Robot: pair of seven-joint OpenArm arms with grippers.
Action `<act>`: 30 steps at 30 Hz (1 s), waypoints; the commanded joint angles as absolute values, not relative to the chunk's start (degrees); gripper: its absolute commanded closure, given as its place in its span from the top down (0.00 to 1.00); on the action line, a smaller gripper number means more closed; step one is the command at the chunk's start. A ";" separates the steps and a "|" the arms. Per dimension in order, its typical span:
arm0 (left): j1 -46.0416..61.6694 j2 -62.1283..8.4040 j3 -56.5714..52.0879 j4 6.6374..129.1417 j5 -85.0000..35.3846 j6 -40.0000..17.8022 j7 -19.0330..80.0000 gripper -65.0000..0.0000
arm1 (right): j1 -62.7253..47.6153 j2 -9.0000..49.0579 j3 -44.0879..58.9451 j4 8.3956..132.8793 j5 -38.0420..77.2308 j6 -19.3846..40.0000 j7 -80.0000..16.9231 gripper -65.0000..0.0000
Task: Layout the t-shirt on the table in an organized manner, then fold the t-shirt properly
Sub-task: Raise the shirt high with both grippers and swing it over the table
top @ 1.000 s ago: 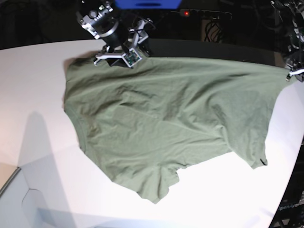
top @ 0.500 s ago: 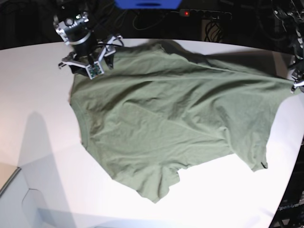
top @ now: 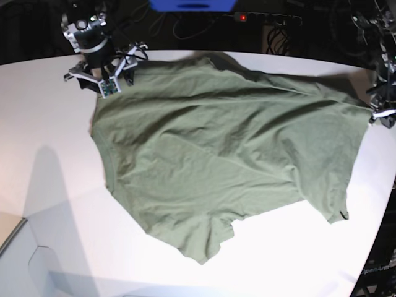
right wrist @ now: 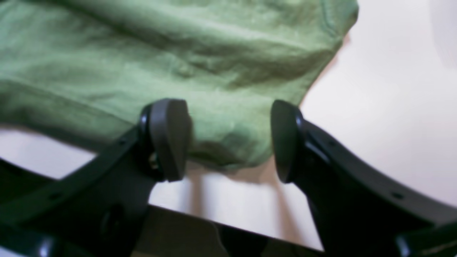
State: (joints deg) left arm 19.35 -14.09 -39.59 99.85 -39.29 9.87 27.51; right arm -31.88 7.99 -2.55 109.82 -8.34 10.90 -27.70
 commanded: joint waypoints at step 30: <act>19.03 -14.81 -39.34 100.88 -39.25 9.89 26.15 0.00 | -31.34 6.55 -0.75 101.93 -8.22 10.33 -26.86 0.00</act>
